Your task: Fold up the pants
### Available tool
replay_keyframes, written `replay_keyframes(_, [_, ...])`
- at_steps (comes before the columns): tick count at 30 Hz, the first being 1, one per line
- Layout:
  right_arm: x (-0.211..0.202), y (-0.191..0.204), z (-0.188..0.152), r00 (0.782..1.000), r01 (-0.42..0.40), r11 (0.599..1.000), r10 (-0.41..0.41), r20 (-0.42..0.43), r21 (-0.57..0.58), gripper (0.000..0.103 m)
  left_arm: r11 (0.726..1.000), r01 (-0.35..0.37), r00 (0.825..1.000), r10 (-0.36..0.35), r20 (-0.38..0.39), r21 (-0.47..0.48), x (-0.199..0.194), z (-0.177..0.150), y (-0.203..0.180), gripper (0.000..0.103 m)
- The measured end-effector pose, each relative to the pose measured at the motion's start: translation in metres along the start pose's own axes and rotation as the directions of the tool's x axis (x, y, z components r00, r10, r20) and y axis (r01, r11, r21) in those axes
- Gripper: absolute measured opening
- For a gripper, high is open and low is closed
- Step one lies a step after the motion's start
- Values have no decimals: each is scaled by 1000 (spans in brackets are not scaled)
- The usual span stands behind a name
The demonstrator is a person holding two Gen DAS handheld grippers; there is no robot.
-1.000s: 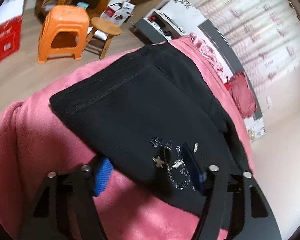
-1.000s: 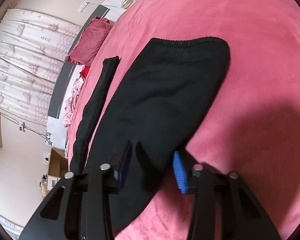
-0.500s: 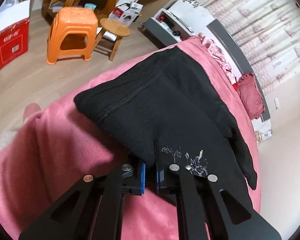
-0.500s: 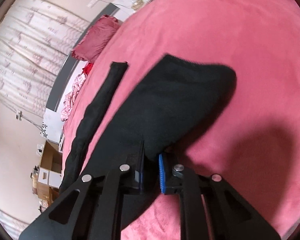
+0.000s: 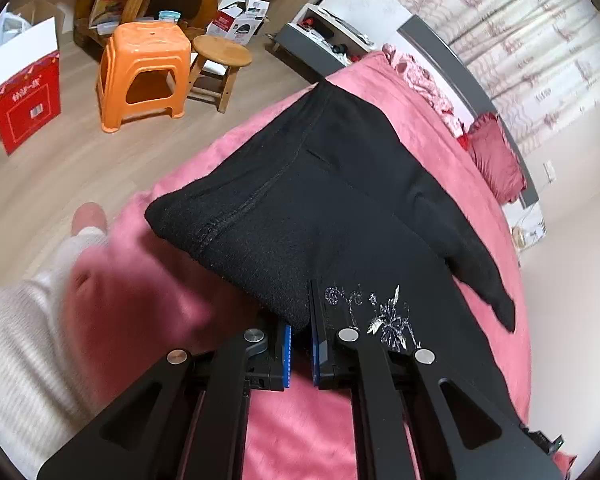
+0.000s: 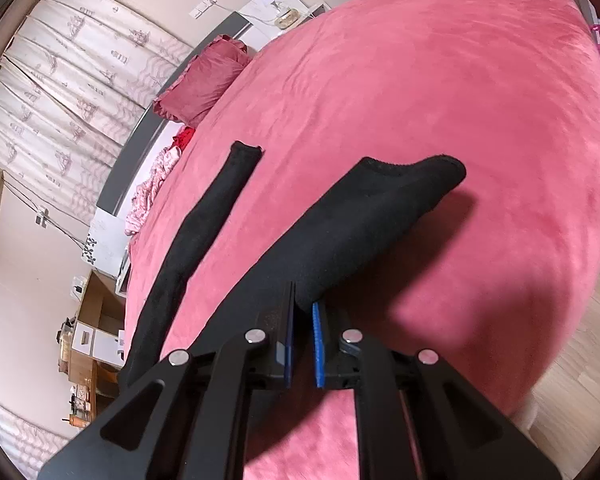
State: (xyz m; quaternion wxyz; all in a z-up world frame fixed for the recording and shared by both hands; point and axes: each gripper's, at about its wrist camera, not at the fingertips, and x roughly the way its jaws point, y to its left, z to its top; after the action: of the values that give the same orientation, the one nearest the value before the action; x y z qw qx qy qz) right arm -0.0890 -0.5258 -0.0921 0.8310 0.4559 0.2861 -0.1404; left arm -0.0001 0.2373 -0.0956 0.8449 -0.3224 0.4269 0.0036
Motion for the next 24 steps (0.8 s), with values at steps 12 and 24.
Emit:
replay_keyframes(12, [23,-47,-19,994,95,991,-89,-65,97,8,999,-51,996,51,-70,6,16,-18,10,6])
replay_keyframes(24, [-30,-46,-1,895,400,908,-417,158,126,72,998,-62,998,62,-1,-14,-7,-4,5,25])
